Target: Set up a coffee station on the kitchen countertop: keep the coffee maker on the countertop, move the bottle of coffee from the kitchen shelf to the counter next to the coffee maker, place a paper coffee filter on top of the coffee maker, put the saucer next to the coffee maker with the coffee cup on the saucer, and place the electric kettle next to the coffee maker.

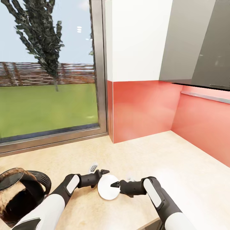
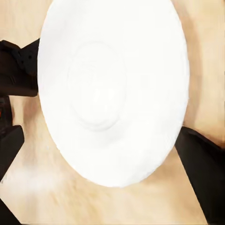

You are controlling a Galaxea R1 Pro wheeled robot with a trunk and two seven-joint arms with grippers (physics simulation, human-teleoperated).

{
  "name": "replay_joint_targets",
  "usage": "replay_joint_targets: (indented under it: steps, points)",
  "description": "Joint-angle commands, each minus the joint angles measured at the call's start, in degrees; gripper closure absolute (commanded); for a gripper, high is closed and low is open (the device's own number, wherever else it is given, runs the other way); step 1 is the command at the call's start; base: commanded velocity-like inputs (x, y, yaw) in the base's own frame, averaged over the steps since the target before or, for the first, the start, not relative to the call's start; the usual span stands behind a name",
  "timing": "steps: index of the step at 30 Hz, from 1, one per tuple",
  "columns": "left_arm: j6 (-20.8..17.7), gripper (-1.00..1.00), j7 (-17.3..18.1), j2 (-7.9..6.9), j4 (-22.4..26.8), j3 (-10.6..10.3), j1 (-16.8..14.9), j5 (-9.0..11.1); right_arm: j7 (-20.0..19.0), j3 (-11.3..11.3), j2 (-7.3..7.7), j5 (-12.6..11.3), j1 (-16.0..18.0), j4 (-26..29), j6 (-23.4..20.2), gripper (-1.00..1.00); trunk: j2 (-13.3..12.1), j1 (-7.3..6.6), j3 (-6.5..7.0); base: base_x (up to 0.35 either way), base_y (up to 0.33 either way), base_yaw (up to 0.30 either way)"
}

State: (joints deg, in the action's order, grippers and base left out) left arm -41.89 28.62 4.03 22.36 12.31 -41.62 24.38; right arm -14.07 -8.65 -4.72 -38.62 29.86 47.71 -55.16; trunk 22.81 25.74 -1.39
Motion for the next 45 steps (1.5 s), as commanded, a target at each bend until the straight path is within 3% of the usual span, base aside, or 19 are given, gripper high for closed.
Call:
replay_joint_targets:
  steps: [1, 18, 25, 45]
  points:
    - [-0.3, -1.0, 0.0, 0.07, 0.0, 0.3, 0.0, -0.5, -0.5, 0.0, -0.02, 1.2, 0.0, -0.3, 0.3, -1.0, 0.1, 0.05, -0.16, 0.0, 0.0, 0.0]
    - [-0.4, -1.0, 0.3, 0.03, 0.4, 0.3, 0.0, -0.5, -0.6, 0.0, -0.05, 1.2, 0.0, -0.6, 1.1, -1.0, 0.1, 0.05, -0.16, 0.0, 0.0, 0.0]
    - [-0.3, -1.0, 4.4, -0.17, 0.4, 0.1, 0.0, -0.6, -0.6, 0.0, -0.1, 1.2, 0.0, -0.6, 1.1, -1.0, 0.1, 0.05, -0.16, 0.0, 0.0, 0.0]
    - [-0.5, -1.0, 4.6, -0.46, 0.1, 0.0, 0.0, -0.6, -0.5, 0.0, -1.25, 1.3, 0.0, -0.8, 1.1, -1.0, 0.1, 0.05, -0.16, 0.0, 0.0, 0.0]
